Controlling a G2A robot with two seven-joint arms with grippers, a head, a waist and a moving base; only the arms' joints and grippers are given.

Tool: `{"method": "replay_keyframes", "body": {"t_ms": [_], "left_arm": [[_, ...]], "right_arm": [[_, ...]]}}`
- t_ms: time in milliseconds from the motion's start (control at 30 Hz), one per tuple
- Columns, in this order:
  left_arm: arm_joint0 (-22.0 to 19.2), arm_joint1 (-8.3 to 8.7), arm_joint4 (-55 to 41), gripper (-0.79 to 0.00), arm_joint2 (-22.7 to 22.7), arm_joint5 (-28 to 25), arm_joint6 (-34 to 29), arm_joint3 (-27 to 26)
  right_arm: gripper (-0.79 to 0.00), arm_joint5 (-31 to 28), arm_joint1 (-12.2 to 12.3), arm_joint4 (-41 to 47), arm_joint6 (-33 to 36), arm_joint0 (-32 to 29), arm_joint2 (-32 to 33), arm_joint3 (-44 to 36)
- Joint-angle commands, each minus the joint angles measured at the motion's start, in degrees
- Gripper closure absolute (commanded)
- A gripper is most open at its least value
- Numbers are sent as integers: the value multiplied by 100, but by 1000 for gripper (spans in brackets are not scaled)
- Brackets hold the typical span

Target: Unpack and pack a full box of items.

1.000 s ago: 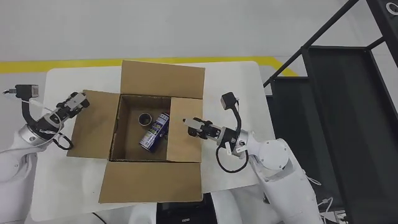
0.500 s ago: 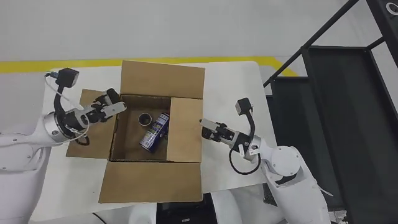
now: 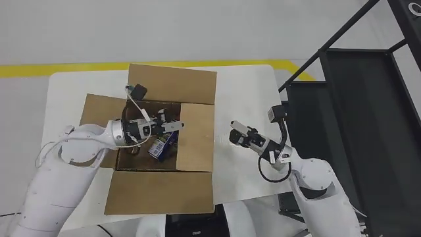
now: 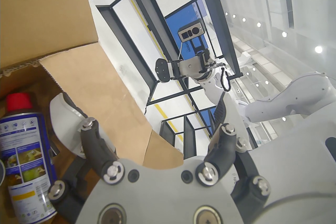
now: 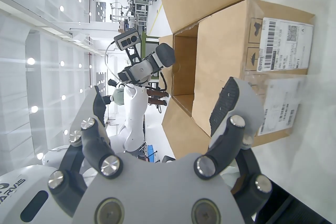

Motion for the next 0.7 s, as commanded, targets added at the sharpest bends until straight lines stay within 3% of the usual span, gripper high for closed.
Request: {"method": "replay_keyframes", "body": {"t_ms": [0,333,667], "left_arm": [[-180,-65,36,-785,294,-9,-8,265],[-658,-263,228,-785,854,-92,270,1182],[-1080,-456,-1074,-785,1108,-610,-157,1523]], "right_arm": [[-785,-14,15,27,9,-32,35,4],[-785,-34,73,135,26,-101,63,11],[-785,70,140,135,121,-170,116,-80]]}}
